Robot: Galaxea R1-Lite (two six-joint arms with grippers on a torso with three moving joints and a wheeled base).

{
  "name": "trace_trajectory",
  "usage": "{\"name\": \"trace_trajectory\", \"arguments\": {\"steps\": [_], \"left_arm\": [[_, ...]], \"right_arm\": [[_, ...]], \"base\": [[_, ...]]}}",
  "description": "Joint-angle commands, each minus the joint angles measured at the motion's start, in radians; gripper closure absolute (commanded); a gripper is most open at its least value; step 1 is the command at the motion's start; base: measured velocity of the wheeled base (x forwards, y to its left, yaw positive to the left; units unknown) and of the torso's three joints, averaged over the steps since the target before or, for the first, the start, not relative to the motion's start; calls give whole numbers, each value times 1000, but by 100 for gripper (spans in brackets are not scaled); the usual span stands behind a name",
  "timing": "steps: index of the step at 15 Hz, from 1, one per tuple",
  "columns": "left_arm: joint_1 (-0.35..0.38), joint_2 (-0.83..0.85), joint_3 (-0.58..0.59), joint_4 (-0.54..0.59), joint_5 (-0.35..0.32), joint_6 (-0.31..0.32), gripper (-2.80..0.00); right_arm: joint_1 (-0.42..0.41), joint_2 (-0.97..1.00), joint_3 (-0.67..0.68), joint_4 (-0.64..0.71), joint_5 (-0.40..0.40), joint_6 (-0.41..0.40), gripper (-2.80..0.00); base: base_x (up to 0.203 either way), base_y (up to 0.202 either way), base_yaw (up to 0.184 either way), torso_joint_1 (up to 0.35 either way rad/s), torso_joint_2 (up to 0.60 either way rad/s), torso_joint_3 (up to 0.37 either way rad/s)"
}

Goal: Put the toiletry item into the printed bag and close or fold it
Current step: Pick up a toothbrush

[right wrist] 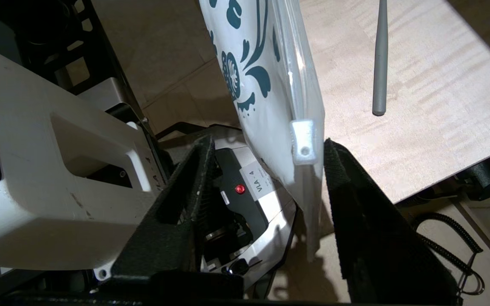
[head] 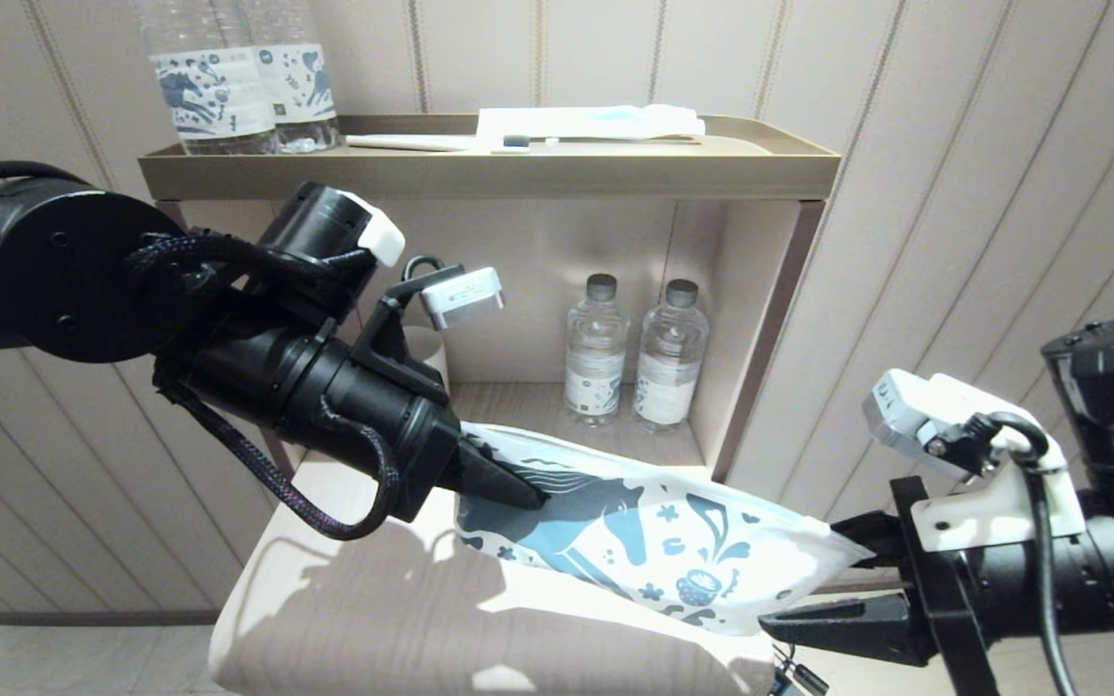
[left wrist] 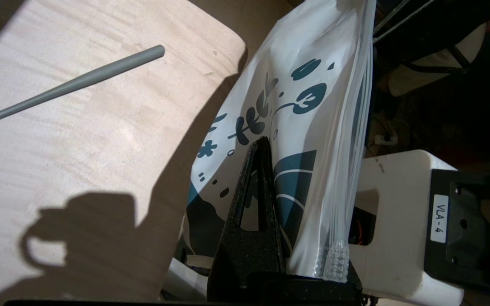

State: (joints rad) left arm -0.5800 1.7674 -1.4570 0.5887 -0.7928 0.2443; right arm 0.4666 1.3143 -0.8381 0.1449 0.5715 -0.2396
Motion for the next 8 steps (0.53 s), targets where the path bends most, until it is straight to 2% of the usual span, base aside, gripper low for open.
{"name": "trace_trajectory", "arguments": {"steps": [1, 8], "left_arm": [[0, 0, 1, 3, -4, 1, 0], [0, 10, 1, 3, -5, 1, 0]], "right_arm": [[2, 7, 1, 1, 4, -1, 0], [10, 57, -44, 1, 7, 1, 0]], "base": [[0, 0, 0, 0, 0, 0], [0, 0, 0, 0, 0, 0]]}}
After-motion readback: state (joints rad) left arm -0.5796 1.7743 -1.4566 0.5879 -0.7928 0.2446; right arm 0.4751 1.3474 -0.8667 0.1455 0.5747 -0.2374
